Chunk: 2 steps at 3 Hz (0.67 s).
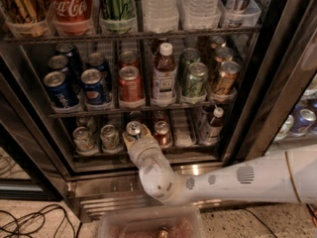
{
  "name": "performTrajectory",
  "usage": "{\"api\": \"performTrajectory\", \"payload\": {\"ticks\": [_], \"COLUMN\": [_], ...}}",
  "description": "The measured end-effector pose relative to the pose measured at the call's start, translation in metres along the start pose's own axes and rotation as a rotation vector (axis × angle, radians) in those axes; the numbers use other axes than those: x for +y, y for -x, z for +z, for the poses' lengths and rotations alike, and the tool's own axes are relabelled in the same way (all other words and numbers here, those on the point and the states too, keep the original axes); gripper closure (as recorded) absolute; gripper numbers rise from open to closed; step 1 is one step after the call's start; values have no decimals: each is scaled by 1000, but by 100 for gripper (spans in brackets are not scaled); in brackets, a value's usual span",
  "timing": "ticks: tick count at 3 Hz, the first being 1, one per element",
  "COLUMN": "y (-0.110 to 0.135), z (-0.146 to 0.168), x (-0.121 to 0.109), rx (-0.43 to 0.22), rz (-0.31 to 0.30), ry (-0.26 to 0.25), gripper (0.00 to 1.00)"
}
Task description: Pick redbull can from bottom shelf of fridge
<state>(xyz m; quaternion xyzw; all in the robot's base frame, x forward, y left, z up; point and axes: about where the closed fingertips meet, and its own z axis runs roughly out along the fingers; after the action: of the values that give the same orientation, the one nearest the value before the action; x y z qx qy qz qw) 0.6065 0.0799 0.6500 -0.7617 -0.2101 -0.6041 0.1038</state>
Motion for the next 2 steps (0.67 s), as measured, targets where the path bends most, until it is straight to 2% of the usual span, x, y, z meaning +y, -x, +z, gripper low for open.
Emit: {"api": "performTrajectory", "payload": {"ticks": [2], "y": [-2], "z": [1], "x": [6], "rx": [11], "rz": [2], "ry": [7], "gripper": [100]}}
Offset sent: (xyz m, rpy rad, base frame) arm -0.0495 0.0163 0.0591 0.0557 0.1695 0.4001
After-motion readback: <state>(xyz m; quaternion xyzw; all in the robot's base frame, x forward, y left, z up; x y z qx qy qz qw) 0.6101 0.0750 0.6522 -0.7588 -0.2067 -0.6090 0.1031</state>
